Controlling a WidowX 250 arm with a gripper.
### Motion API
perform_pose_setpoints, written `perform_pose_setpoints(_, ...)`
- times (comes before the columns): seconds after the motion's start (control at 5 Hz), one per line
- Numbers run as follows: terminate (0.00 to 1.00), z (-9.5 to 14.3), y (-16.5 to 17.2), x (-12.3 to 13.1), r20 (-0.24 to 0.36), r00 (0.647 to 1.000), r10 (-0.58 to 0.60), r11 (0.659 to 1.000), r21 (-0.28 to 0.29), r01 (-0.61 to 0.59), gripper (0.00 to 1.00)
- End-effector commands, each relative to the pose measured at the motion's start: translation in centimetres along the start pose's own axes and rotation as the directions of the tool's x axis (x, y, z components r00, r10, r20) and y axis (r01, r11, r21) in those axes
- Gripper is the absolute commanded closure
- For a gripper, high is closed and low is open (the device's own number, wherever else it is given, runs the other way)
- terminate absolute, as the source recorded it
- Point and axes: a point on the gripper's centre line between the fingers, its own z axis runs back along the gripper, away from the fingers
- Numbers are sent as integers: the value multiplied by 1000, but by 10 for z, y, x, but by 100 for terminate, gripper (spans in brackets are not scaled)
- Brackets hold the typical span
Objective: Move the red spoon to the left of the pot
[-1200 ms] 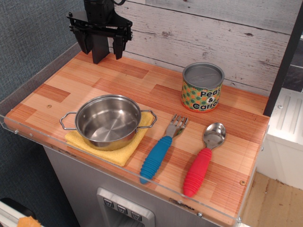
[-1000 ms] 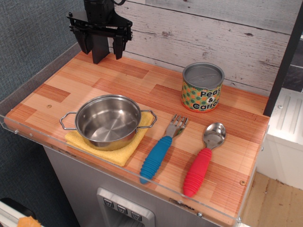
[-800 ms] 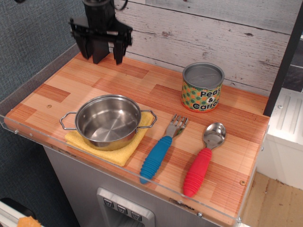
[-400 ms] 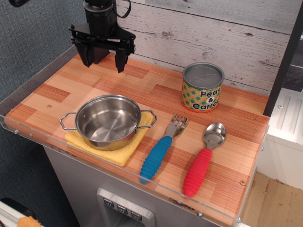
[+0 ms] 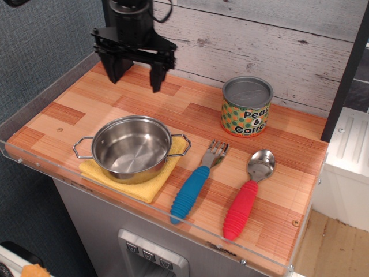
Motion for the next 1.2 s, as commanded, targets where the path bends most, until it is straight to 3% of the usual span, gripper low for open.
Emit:
perform_pose_setpoints(0.0,0,25,-40,-24,45,995,-86,994,-60,89,0)
perform_pose_setpoints(0.4,0,19,-92,-51,47,972,-232,969,-71,235,0)
perform_pose_setpoints(1.0,0,4,-135,-74,27,942,-335,935,-115,336,0)
